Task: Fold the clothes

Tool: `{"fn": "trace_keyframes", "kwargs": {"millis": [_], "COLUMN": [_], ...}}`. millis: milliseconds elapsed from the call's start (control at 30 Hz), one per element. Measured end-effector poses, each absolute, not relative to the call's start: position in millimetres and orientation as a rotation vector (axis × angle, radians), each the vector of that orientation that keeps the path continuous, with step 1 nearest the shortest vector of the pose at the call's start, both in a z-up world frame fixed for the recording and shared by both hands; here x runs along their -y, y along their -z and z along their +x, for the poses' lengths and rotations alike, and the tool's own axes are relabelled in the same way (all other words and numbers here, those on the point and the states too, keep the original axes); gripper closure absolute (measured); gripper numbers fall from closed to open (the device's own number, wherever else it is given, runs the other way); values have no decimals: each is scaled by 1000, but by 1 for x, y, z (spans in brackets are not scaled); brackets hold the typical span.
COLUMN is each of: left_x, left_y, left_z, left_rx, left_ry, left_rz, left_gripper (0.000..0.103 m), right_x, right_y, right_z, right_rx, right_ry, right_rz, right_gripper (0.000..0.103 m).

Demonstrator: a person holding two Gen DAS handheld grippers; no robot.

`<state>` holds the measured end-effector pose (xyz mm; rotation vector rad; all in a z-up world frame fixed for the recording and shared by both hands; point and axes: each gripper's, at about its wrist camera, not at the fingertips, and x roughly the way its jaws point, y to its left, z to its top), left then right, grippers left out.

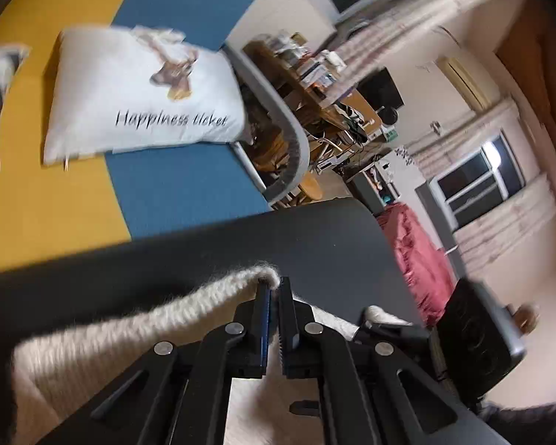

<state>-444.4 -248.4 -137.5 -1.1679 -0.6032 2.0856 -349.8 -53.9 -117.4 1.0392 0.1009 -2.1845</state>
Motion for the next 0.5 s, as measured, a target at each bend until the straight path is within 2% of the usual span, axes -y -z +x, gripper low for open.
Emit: {"fn": "trace_keyframes", "kwargs": {"millis": [167, 267, 300, 333, 400, 500], "left_x": [263, 271, 270, 270, 268, 270], "left_y": [155, 177, 176, 176, 176, 179], "left_z": [-449, -453, -453, -453, -454, -457], "left_rx": [690, 734, 734, 734, 733, 770], "left_ry": [-2196, -2232, -2231, -2230, -2225, -2208], "left_rz": [-1157, -1224, -1221, -1218, -1215, -1224], "left_gripper": [101, 101, 101, 101, 101, 100], "right_x": [53, 40, 36, 34, 32, 43], "right_y": [127, 141, 143, 145, 145, 138], "right_z": [-380, -392, -393, -395, -397, -393], "right_rx": [-35, 79, 102, 120, 138, 64], "right_ry": [2235, 2225, 2230, 2232, 2228, 2250], "right_rz": [1090, 1121, 1130, 1134, 1139, 1135], "right_gripper": [63, 70, 79, 83, 83, 83]}}
